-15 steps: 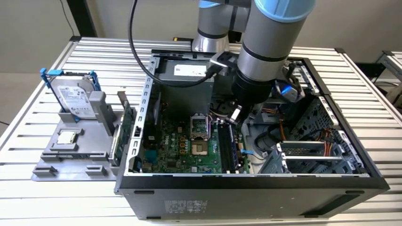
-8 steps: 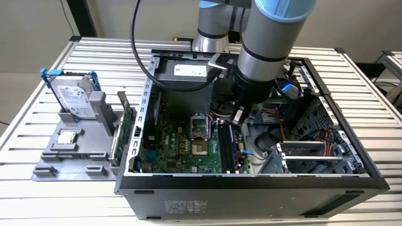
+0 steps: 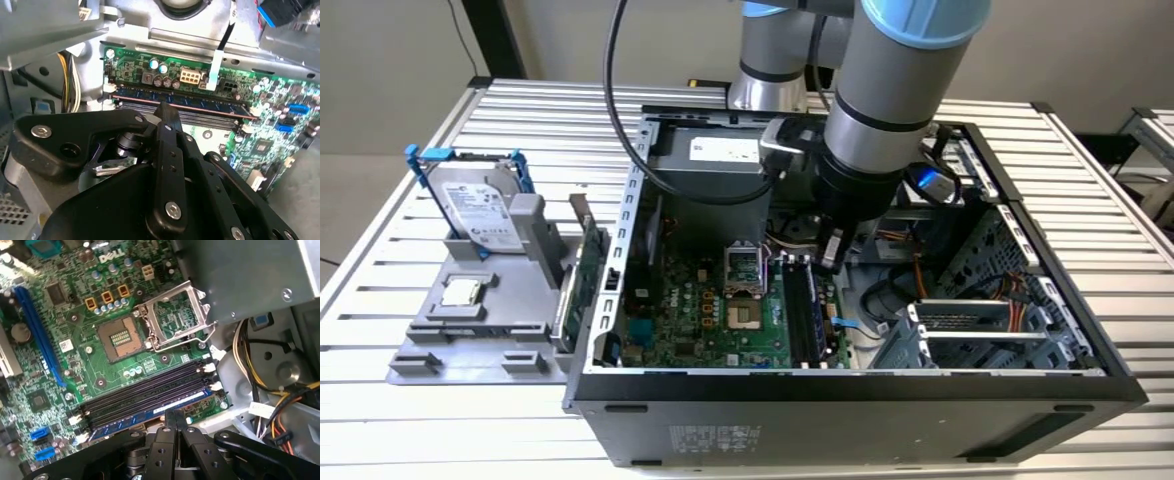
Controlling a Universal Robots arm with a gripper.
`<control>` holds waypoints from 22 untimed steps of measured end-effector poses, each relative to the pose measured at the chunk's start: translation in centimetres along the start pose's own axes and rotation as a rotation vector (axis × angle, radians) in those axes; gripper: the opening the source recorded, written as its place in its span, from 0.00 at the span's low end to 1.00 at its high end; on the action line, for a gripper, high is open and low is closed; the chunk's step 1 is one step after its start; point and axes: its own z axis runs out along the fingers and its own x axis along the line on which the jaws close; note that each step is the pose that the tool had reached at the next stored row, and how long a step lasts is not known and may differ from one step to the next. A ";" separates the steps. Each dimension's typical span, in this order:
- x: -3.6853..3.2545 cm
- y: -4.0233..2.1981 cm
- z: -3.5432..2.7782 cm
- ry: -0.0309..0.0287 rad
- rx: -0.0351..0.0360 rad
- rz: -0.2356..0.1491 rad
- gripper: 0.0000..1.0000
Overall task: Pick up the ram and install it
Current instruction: 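Press down the ram until it locks into place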
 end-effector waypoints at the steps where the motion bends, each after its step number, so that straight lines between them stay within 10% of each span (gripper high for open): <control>1: 0.00 0.00 0.00 0.0003 -0.0005 -0.017 0.00; 22: 0.77 -0.30 0.07 0.0021 -0.0037 -0.224 0.00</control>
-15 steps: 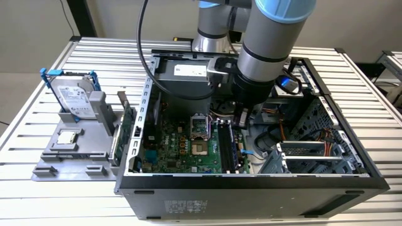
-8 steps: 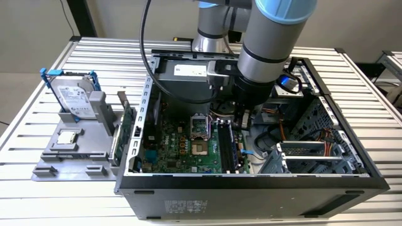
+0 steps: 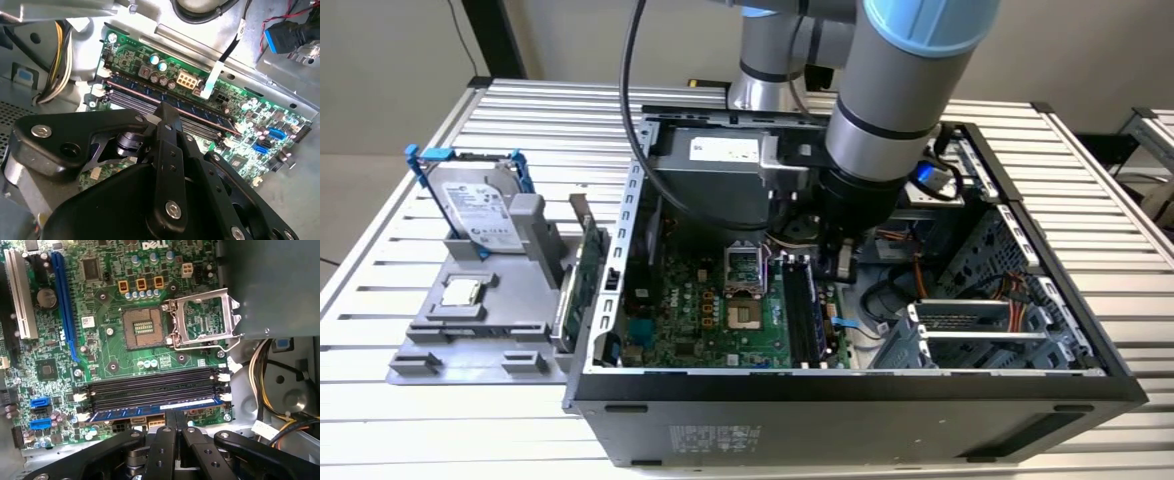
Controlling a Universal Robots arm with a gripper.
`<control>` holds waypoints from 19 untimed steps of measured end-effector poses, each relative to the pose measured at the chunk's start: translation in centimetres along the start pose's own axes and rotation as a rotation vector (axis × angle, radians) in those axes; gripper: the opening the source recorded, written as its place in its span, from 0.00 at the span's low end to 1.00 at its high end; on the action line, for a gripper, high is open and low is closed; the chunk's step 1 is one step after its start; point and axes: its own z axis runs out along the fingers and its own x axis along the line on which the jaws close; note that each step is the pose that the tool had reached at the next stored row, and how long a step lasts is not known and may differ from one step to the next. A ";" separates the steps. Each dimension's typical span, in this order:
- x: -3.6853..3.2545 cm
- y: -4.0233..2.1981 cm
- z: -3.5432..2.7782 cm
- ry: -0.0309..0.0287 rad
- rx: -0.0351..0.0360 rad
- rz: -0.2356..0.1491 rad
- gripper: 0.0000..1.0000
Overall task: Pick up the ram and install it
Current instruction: 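Press down the ram until it locks into place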
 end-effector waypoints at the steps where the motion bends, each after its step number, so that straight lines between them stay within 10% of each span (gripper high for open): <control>1: 0.06 -0.01 0.01 0.0000 -0.0002 -0.008 0.00; 19: 1.24 -0.13 0.34 0.0013 -0.0035 -0.124 0.00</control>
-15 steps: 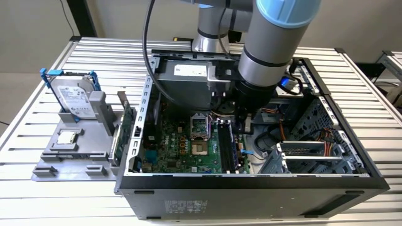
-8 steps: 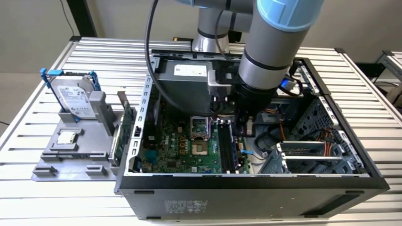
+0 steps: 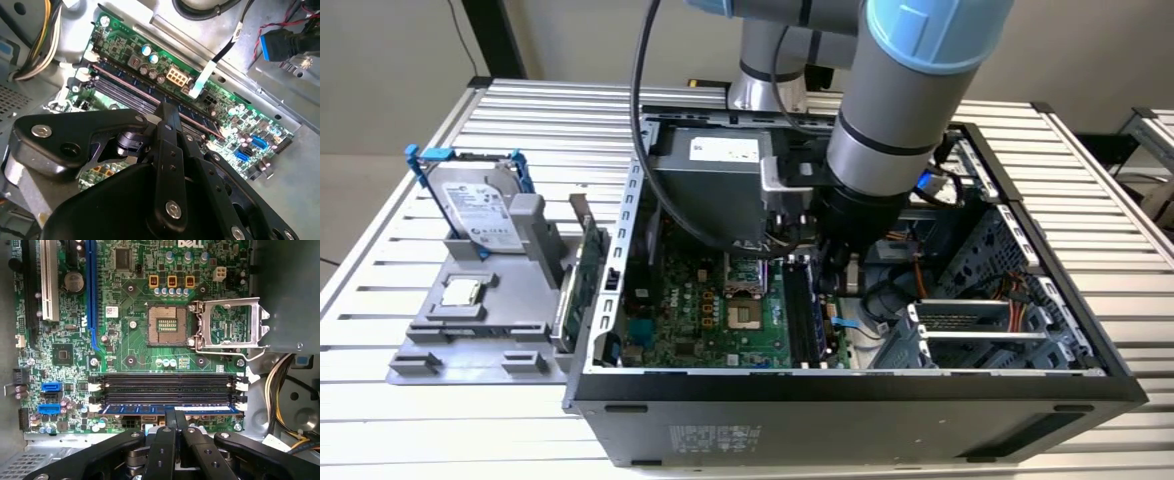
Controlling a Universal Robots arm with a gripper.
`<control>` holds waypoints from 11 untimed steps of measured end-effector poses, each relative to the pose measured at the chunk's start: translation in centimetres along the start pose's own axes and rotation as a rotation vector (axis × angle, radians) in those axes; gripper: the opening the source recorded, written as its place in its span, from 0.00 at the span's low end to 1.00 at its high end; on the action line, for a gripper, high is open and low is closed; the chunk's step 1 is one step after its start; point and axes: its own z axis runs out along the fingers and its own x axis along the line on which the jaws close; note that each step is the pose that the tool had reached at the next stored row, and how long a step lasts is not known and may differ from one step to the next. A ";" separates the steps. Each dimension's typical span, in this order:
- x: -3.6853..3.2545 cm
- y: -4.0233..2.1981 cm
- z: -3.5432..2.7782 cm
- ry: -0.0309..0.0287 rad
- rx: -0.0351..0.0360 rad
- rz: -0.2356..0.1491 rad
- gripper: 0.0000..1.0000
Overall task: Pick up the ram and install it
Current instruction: 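Press down the ram until it locks into place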
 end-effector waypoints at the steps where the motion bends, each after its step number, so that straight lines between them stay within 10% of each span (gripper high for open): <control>1: 0.02 0.00 0.09 -0.0002 0.0000 0.000 0.00; 11: 0.16 -0.02 1.88 0.0003 -0.0002 0.000 0.00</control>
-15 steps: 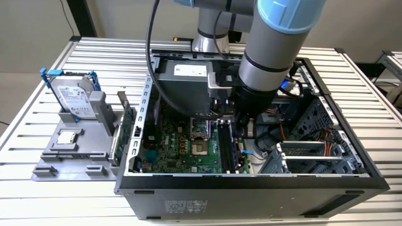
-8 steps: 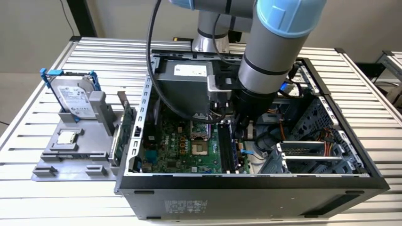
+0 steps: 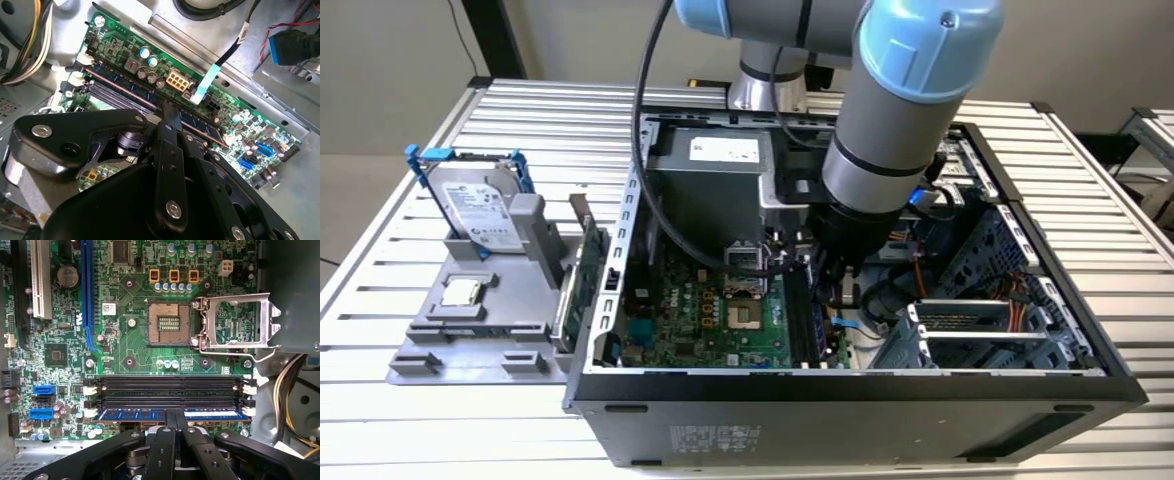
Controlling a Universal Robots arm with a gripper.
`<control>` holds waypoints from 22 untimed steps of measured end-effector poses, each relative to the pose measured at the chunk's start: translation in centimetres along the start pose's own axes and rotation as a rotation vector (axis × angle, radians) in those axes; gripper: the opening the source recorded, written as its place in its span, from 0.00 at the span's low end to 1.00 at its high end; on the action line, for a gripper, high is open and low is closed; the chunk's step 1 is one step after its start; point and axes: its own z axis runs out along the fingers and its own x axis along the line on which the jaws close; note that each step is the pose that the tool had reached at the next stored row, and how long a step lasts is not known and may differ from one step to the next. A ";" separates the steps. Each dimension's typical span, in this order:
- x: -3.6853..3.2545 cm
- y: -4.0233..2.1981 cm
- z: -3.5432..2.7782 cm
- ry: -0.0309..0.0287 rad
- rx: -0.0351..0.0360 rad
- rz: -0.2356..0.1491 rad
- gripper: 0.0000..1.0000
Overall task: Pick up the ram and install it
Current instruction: 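Press down the ram until it locks into place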
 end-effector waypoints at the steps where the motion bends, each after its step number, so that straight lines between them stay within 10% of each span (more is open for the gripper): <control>1: 0.02 0.00 0.14 0.0010 -0.0002 0.000 0.00; 8: 0.04 0.03 0.79 0.0047 -0.0037 0.000 0.00; 22: -0.10 0.11 -5.25 -0.0004 -0.0026 0.000 0.00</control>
